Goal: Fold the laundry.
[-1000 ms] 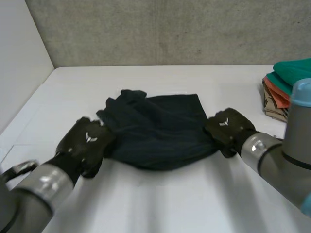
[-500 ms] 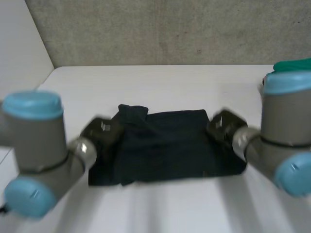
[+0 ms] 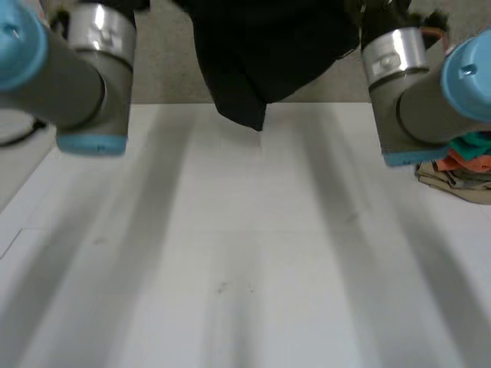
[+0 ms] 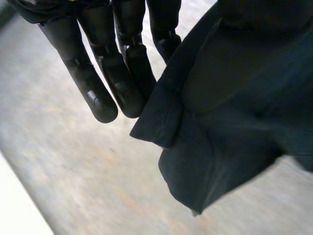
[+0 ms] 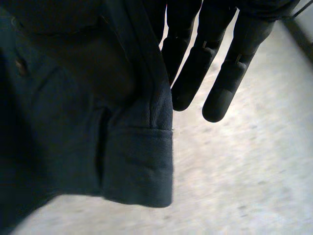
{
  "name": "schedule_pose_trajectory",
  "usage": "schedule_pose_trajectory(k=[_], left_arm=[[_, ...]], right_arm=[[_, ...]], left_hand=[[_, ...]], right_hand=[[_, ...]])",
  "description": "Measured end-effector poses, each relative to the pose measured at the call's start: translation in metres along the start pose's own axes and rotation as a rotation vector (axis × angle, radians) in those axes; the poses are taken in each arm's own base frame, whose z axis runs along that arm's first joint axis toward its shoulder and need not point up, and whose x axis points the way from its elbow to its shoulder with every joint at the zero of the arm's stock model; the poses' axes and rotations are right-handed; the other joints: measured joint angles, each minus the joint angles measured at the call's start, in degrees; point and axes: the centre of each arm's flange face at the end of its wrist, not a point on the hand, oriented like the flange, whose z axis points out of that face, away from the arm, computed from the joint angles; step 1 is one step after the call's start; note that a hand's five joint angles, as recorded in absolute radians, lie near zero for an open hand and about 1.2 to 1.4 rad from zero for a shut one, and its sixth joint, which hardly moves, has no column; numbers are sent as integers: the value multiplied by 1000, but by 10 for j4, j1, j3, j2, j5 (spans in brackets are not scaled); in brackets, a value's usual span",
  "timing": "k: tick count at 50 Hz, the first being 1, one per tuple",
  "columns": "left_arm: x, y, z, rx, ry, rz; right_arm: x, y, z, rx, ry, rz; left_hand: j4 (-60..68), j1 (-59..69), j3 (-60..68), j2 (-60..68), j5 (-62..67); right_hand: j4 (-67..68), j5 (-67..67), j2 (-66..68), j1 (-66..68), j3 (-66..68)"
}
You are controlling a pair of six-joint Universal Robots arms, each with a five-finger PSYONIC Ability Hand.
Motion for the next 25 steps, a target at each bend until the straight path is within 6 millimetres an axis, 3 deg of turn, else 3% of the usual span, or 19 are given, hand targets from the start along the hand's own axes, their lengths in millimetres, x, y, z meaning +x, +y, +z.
schedule_pose_trajectory(k=[9,10,12,14,19,25], left_arm=[[45,56,-70,-245,183,-38],[56,67,-92,-305,233,-45],[63,72,-104,-339,261,-47],[80,85,-140,-433,342,-48],[93,94,-199,-596,465,-30],[78,76,-251,-770,567,11]], right_arm=[[-49,41,-50,-236,-218,123],[-64,52,-69,-306,-285,138],[-72,57,-80,-346,-323,145],[-90,69,-112,-455,-430,159],[-103,77,-160,-635,-602,173],[-89,60,-196,-786,-746,180]], left_hand=[[0,0,1,1,0],[0,0,1,1,0],[0,0,1,1,0],[0,0,1,1,0],[0,0,1,1,0],[0,0,1,1,0]], right_hand=[[0,0,2,0,0],[0,0,2,0,0],[0,0,2,0,0],[0,0,2,0,0],[0,0,2,0,0],[0,0,2,0,0]])
